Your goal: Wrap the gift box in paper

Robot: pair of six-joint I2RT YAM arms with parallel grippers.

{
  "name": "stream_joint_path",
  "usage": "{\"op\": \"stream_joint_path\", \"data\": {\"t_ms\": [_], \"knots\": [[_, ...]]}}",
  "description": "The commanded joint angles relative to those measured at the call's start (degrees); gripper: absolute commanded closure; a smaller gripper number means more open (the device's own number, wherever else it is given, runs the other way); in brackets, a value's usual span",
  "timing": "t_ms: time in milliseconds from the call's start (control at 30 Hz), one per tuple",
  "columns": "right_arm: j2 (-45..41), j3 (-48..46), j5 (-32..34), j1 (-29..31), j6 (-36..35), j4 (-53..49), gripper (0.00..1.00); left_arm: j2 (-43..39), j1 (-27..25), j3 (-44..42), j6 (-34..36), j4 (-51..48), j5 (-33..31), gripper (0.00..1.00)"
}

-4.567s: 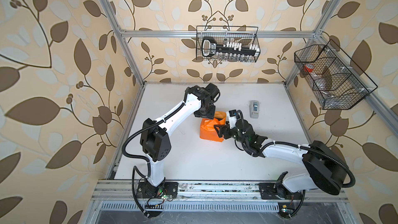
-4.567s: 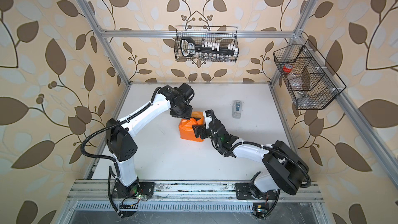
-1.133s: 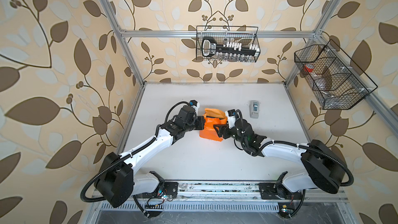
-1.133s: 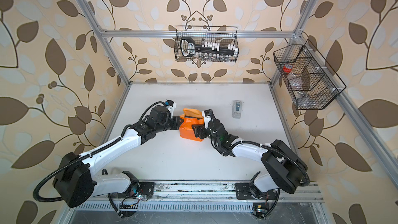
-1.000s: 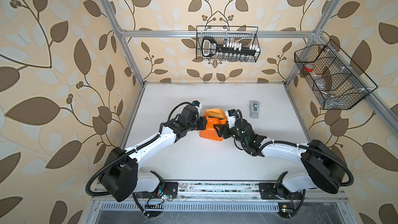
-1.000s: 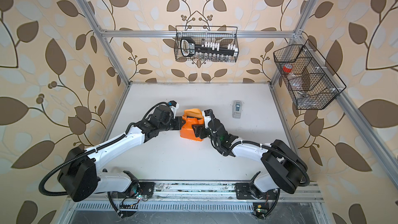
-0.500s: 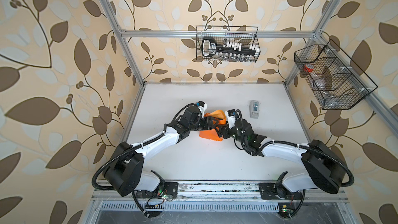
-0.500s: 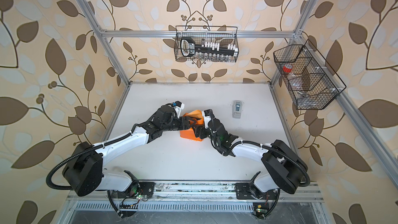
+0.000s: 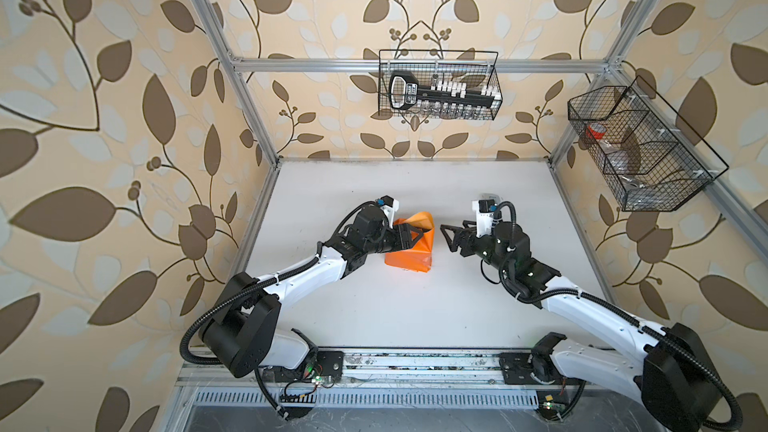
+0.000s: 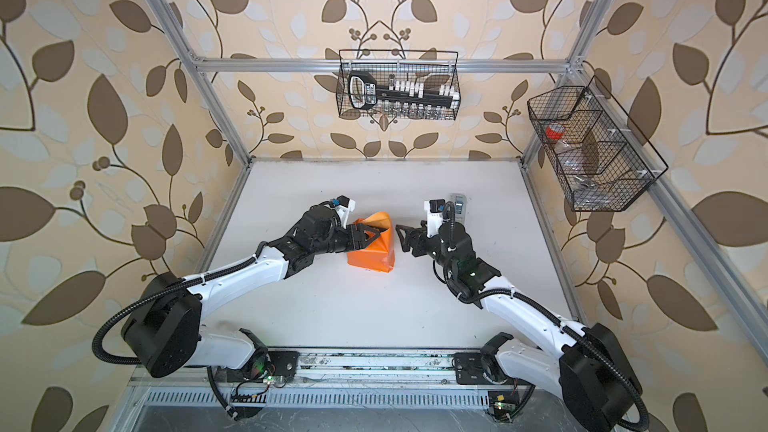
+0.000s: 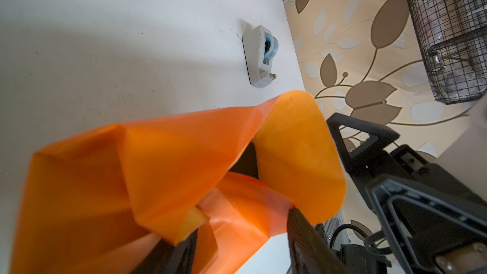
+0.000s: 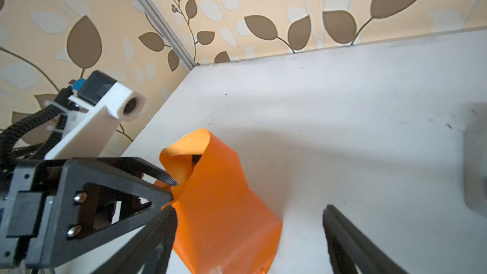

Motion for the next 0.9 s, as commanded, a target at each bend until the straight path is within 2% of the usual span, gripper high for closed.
{"op": "stream_joint_path", "data": {"t_ms": [0,267,500,867], "knots": [[4.43,-0.59,-1.33,-0.79,0.65,-0.95,0.10,0.01,-0.32,-1.85,-1.18,-2.79,0.67,0.43],[15.39,2.96,-5.55,-2.05,5.38,7.24,0.08,-0.47,-0.29,-1.82,-1.54,-4.16,-1.04,0.47],[16.92,2.72,-8.04,-1.90,8.86,10.58,0.08,1.11,-0.21,0.14,-0.93,-9.47,-3.82,0.63],[19.01,2.47,-6.22,3.77,9.97,10.97,0.08,4.14,-0.21,1.65,-1.10,-9.63,-3.23,0.69]]}}
